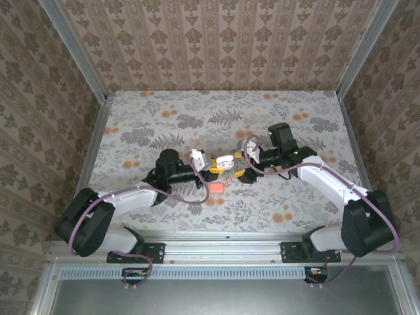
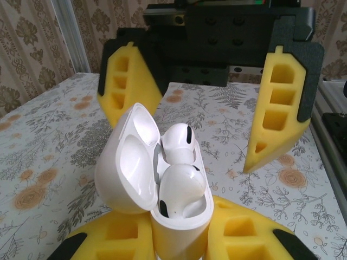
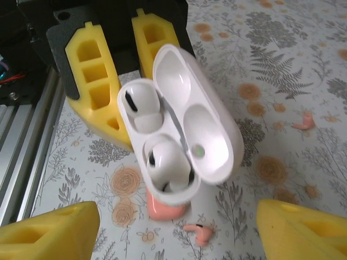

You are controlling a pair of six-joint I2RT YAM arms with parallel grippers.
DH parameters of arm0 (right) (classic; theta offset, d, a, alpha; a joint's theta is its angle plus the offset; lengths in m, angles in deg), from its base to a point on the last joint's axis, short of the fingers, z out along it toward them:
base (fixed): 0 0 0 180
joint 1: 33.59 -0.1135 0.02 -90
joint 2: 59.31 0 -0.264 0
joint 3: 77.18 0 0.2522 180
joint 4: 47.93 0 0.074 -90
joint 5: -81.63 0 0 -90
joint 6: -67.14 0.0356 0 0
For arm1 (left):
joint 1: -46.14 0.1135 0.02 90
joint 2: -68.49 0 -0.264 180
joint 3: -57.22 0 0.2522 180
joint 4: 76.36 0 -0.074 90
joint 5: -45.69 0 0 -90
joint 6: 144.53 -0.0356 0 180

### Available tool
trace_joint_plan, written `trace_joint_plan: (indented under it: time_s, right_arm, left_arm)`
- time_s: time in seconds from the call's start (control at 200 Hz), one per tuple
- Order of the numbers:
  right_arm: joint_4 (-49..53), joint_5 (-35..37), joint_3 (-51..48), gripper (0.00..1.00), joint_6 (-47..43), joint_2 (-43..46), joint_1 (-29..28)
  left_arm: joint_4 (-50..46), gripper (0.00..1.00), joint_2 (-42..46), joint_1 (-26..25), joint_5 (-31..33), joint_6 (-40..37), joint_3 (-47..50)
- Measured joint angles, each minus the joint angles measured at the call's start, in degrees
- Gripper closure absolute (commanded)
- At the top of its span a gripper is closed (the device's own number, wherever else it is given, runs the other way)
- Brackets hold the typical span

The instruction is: Insert the wireless bluetooth earbuds into the charging case

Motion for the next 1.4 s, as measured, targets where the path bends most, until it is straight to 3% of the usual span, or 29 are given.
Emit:
trace_joint_plan:
  time_s: [0.28, 0.465, 0.67, 0.875, 1.14, 1.4]
  right_arm:
    - [0.8, -2.7, 2.2, 0.30, -1.7, -4.0, -2.3]
    - [1.2, -3.8, 2.5, 0.39, -2.9, -3.4, -2.4]
    - [0.4, -4.3, -0.5, 0.45, -2.6, 5.4, -2.1]
    - [-3.3, -4.3, -5.2, 0.41, -0.1, 11.1, 0.8]
    - [-3.3, -6.0, -0.9, 0.43, -1.0, 3.3, 2.2]
    - [-1.1, -7.2, 1.3, 0.56, -4.3, 0.0, 0.1]
  left_arm:
    - [-0.1, 0.92, 0.0, -0.3, -0.1, 0.0, 0.0]
    - [-0.2, 0.92, 0.0, -0.4, -0.1, 0.0, 0.0]
    - [0.9, 0.92, 0.0, -1.1, -0.6, 0.0, 0.0]
    - [0.6, 0.92, 0.0, -0.9, -0.4, 0.0, 0.0]
    - [1.1, 0.92, -0.2, -0.9, -1.0, 0.1, 0.0]
    - [1.5, 0.92, -0.4, -0.9, -1.4, 0.4, 0.0]
